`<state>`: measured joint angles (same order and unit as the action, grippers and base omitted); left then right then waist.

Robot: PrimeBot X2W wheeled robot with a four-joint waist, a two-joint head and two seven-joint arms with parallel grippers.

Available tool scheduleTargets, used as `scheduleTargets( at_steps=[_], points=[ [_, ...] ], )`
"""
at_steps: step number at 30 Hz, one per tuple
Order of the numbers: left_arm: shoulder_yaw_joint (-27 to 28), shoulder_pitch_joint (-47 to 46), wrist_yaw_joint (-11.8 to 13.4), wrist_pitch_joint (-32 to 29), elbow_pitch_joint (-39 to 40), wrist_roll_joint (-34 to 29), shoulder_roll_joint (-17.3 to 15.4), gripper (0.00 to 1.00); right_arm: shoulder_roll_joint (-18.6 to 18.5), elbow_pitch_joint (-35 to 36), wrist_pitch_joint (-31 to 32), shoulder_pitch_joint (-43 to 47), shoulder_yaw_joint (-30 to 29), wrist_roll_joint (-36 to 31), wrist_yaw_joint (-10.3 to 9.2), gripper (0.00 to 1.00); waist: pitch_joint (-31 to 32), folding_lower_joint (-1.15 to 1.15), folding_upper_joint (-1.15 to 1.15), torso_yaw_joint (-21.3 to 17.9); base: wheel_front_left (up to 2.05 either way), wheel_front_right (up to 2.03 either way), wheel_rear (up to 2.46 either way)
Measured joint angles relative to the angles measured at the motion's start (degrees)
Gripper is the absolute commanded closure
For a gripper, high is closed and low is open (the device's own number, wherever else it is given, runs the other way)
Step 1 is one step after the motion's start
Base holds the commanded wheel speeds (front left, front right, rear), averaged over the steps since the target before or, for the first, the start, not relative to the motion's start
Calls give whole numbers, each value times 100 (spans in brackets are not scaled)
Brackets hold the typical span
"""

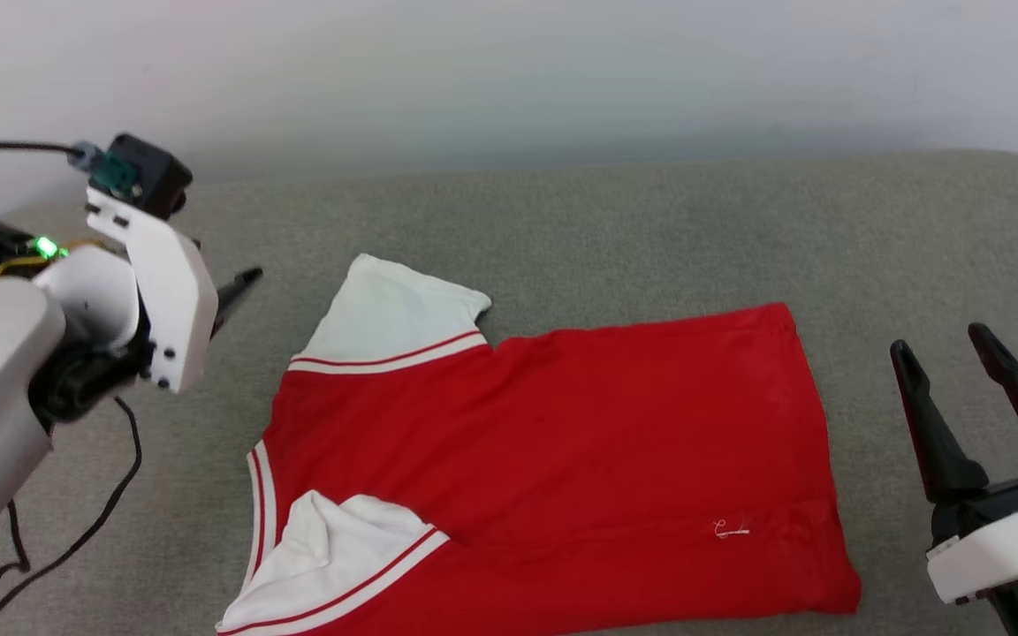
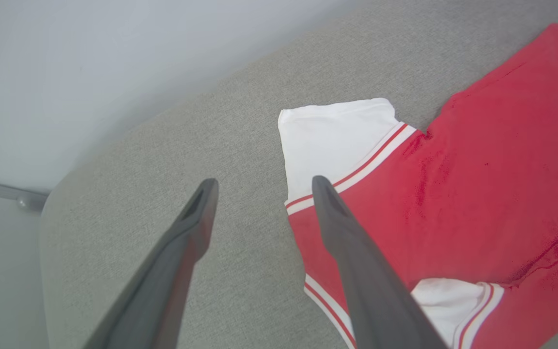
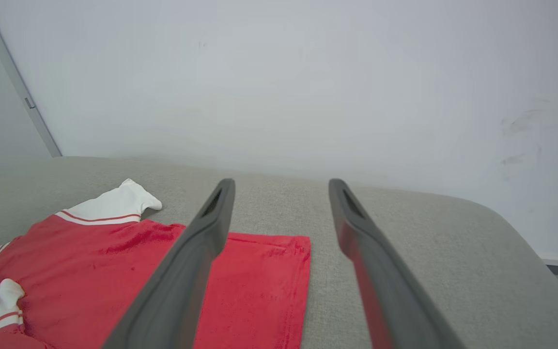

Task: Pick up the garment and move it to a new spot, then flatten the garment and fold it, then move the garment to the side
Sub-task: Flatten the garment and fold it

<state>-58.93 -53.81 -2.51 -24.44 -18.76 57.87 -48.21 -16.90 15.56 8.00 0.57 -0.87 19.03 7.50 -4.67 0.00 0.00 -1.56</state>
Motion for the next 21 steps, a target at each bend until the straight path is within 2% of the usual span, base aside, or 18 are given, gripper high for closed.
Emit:
scheduleTargets(
  at_steps=[4, 11, 17, 21],
  points=[
    [141, -643, -62, -431, -352, 155, 272, 0, 401, 410, -172, 85, -5, -236, 0, 0, -353, 0, 0, -151, 0, 0, 0],
    [145, -1828, -192, -1655, -917, 288, 643, 0, 665, 813, -297, -85, 269, -561, 0, 0, -1175, 1, 0, -450, 0, 0, 0],
    [-140, -2489, -290, -2772, -1314, 235, 777, 0, 784, 906, -399, -332, 481, -755, 0, 0, -1867, 1, 0, -738, 0, 0, 0],
    [-322, -2694, -316, -3186, -1510, 123, 743, 0, 825, 866, -498, -472, 572, -804, 0, 0, -2230, 1, 0, -933, 0, 0, 0]
  ],
)
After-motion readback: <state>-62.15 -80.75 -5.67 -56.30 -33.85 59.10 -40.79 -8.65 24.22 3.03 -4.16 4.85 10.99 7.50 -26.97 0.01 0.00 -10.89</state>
